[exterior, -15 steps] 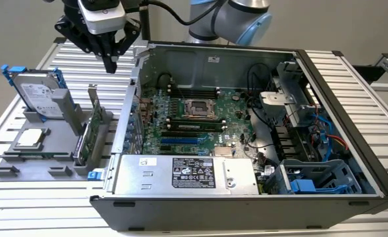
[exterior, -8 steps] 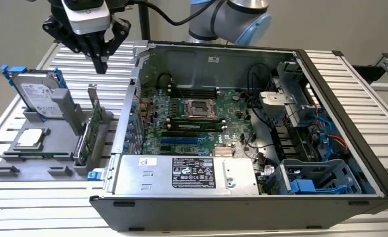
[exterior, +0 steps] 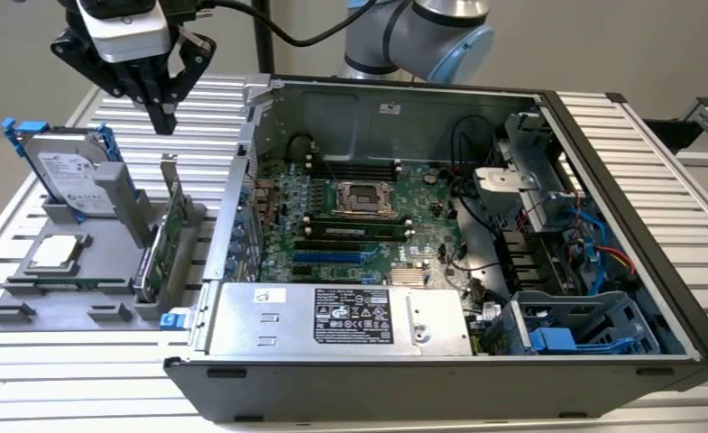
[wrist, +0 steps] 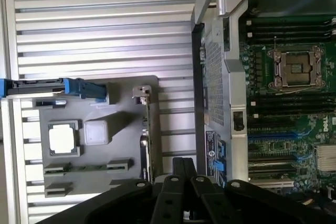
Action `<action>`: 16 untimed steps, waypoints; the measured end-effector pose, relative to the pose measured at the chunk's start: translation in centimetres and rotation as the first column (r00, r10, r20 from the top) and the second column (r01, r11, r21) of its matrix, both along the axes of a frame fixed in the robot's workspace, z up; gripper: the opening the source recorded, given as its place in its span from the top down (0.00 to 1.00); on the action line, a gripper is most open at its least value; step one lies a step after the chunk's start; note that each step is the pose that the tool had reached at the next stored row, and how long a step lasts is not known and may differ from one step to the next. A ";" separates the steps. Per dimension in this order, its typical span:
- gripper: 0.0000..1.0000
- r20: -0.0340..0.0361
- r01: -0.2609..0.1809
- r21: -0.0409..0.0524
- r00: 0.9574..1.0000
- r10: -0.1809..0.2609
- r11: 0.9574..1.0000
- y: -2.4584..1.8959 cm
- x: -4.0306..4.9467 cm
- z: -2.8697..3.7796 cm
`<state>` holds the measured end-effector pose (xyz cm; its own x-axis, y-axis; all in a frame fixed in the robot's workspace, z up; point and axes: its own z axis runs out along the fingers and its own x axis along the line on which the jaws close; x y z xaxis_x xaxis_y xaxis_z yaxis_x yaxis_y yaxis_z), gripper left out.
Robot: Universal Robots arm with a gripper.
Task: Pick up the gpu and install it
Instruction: 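Reach for the gpu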
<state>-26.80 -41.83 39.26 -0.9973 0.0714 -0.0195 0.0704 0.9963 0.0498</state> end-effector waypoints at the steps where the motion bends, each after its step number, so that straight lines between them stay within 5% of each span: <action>1: 1.00 0.000 0.000 0.000 1.000 0.000 1.000 -0.02 -0.25 0.00; 16: 1.00 0.000 0.000 0.000 1.000 0.000 1.000 -0.29 -3.63 0.00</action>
